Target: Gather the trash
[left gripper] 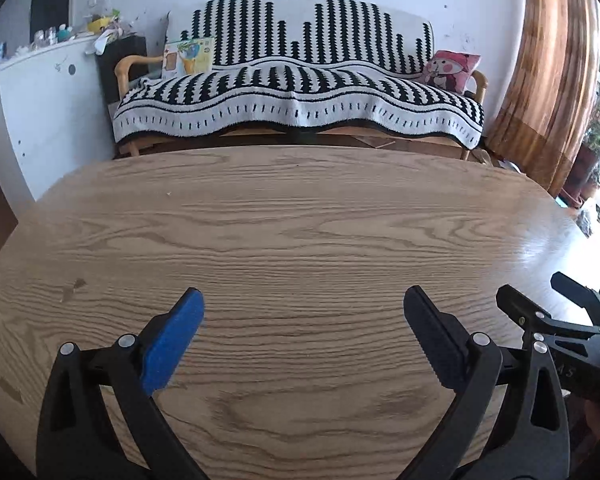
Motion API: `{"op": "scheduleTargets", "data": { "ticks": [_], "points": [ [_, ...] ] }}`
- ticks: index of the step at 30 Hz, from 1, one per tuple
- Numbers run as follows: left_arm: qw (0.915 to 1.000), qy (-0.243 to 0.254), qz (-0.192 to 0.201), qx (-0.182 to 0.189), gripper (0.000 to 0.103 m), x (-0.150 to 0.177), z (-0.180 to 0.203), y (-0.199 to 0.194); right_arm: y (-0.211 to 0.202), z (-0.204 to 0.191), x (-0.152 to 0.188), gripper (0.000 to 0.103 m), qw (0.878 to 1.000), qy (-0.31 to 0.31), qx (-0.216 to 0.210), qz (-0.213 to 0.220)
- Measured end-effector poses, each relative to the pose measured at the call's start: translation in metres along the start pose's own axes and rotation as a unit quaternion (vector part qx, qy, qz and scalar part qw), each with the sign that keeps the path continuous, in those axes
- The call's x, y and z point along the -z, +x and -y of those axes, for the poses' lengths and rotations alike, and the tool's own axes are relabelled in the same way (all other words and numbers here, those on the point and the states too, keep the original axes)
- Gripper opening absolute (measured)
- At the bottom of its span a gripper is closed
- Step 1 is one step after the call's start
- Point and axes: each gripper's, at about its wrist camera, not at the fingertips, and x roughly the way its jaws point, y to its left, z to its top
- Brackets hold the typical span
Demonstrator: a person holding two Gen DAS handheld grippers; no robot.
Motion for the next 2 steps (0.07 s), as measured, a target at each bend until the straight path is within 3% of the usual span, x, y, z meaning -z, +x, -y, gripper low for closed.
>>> {"op": "scheduleTargets", "data": {
  "ticks": [2],
  "points": [
    [0.9999,0.014,0.0,-0.006,0.097,0.003,0.0038,-0.0006,-0.0029,0.0012,0.002,0.096,1.0,0.002,0.0,0.0]
  ]
}}
